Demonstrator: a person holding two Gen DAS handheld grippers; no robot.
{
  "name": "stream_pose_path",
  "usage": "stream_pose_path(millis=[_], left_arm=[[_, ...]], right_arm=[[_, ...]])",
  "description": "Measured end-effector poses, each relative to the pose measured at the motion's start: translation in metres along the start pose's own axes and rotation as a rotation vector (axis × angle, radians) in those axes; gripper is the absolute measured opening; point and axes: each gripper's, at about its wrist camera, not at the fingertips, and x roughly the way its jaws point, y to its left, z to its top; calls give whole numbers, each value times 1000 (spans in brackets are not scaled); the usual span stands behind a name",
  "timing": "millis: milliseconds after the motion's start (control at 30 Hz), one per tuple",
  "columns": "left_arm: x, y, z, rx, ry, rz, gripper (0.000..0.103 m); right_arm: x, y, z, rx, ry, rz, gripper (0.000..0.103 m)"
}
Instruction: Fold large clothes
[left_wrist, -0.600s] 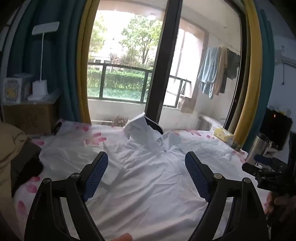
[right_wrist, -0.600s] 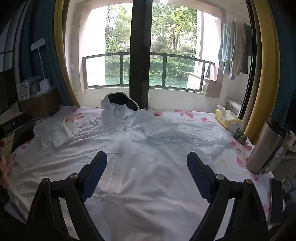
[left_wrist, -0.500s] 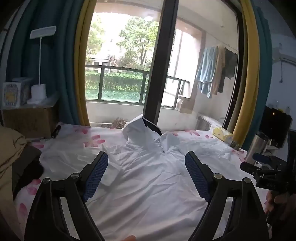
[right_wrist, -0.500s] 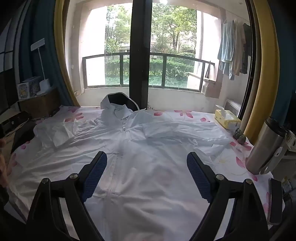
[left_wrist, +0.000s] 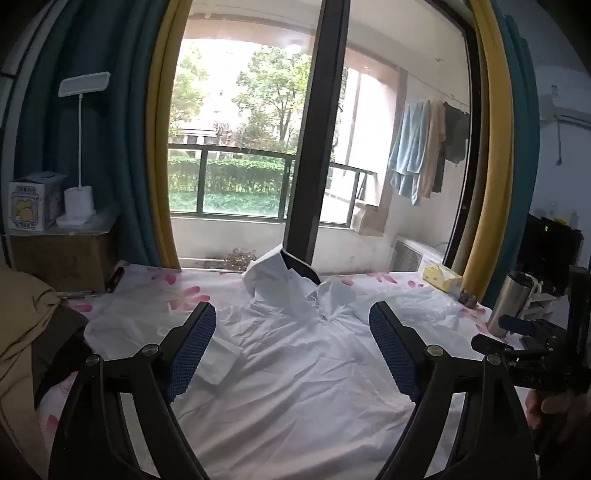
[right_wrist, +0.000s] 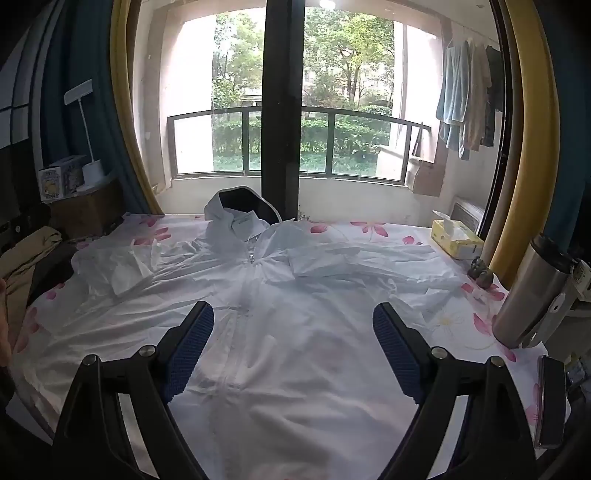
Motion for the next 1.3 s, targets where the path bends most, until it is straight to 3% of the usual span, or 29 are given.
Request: stream_pose_path(millis=[1300], left_arm=[[-7, -14, -6, -9, 13, -15, 87]], right_arm=[[-3, -1, 1, 6, -11, 8, 88]])
